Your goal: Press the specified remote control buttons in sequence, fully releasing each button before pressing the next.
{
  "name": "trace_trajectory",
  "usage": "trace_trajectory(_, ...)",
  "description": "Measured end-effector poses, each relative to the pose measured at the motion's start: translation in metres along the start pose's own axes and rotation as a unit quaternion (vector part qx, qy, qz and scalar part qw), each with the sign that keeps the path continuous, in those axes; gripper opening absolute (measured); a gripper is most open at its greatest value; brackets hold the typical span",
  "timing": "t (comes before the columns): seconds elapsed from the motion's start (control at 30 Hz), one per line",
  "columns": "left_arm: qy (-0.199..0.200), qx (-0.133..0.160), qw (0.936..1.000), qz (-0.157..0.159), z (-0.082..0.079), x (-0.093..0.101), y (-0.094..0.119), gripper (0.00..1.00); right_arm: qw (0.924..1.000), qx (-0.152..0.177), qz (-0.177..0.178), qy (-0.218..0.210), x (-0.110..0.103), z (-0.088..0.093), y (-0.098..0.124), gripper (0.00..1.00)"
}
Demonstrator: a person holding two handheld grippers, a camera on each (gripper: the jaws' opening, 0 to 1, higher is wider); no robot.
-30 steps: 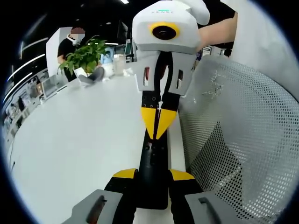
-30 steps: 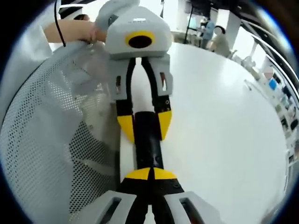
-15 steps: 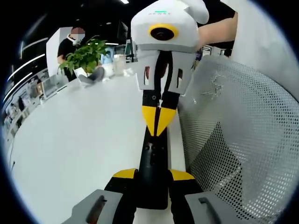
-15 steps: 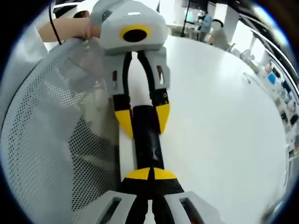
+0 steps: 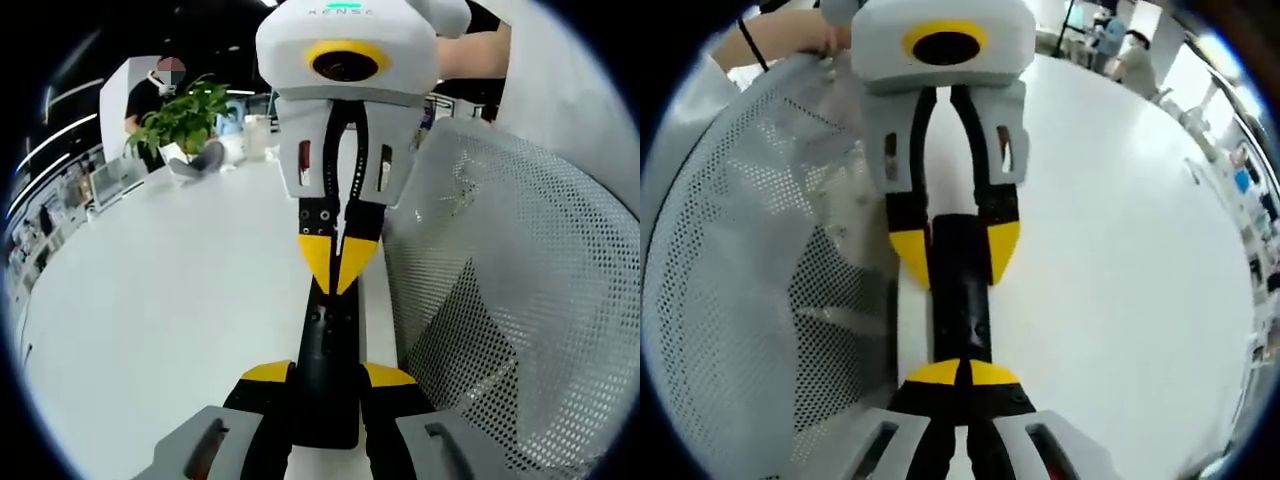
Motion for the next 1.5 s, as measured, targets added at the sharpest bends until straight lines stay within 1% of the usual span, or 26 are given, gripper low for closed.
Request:
trace_trajectory(0.27, 0.000, 0.001, 1.0000, 0.000, 0.001, 0.000, 0.000, 0.25, 0.9999, 0.011, 0.001, 0.008, -0.001, 0.001, 0.001, 0.00)
trace_trajectory(0.33, -0.001, 0.000, 1.0000, 0.000, 0.001, 0.000, 0.000, 0.25, 0.9994, 0.004, 0.005, 0.034, -0.001, 0.001, 0.001, 0.00)
trace_trajectory(0.37, -0.001, 0.000, 1.0000, 0.000, 0.001, 0.000, 0.000, 0.25, 0.9993, 0.004, 0.005, 0.036, -0.002, 0.001, 0.000, 0.00)
trace_trajectory(0.43, -0.001, 0.002, 1.0000, 0.000, 0.000, 0.000, 0.000, 0.25, 0.9997, 0.009, 0.007, 0.021, -0.001, 0.001, 0.001, 0.00)
trace_trajectory(0.6, -0.001, 0.003, 1.0000, 0.000, 0.000, 0.000, 0.000, 0.25, 0.9987, 0.044, 0.024, 0.001, -0.003, 0.003, 0.003, 0.00)
trace_trajectory(0.63, -0.001, 0.003, 1.0000, 0.000, 0.000, 0.000, 0.000, 0.25, 0.9985, 0.047, 0.026, -0.003, -0.003, 0.004, 0.004, 0.00)
trace_trajectory(0.73, 0.000, 0.003, 1.0000, 0.000, 0.000, 0.000, 0.000, 0.25, 0.9970, 0.066, 0.034, -0.025, -0.003, 0.006, 0.005, 0.00)
trace_trajectory(0.83, 0.000, 0.004, 1.0000, 0.000, 0.000, 0.000, 0.000, 0.25, 0.9960, 0.073, 0.035, -0.037, -0.003, 0.008, 0.007, 0.00)
trace_trajectory(1.0, 0.000, 0.004, 1.0000, 0.000, 0.000, 0.000, 0.000, 0.25, 0.9952, 0.075, 0.035, -0.052, -0.004, 0.011, 0.008, 0.00)
trace_trajectory(1.23, 0.000, 0.004, 1.0000, 0.000, 0.000, 0.000, 0.000, 0.25, 0.9958, 0.069, 0.034, -0.050, -0.003, 0.010, 0.007, 0.00)
trace_trajectory(1.43, 0.001, 0.005, 1.0000, -0.001, 0.000, 0.000, 0.000, 0.25, 0.9923, 0.079, 0.029, -0.091, -0.001, 0.011, 0.007, 0.00)
trace_trajectory(1.5, 0.001, 0.005, 1.0000, -0.001, 0.000, 0.000, 0.000, 0.25, 0.9917, 0.079, 0.029, -0.098, -0.001, 0.011, 0.006, 0.00)
Point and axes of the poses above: the point that each gripper's makers call its tool centre point, and the gripper's own axes: y roughly backward along the fingers, x roughly to its right, z roughly out of its underside, the point moved 1 cm from there along y, roughly backward along the fingers, and after that the axes turned 3 degrees about y, right-handed, at the moved point
